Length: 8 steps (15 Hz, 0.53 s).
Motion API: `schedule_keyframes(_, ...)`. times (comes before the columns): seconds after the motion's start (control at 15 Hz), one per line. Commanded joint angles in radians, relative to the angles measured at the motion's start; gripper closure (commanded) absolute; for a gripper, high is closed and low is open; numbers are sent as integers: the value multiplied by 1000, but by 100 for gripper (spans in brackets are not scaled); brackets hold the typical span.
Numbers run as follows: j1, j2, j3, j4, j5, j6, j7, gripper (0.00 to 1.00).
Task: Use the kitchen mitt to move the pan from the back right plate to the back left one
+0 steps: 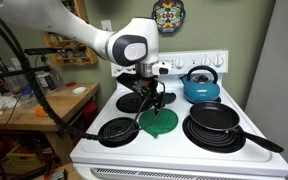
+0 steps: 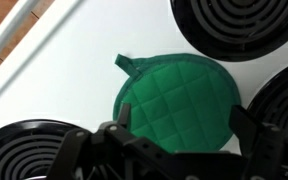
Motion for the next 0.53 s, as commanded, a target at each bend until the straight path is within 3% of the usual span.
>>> schedule_keyframes(0.0, 40, 93, 8, 7, 8, 67, -145, 0)
schedule_keyframes(0.47, 53, 216, 22, 6, -113, 195, -351, 0)
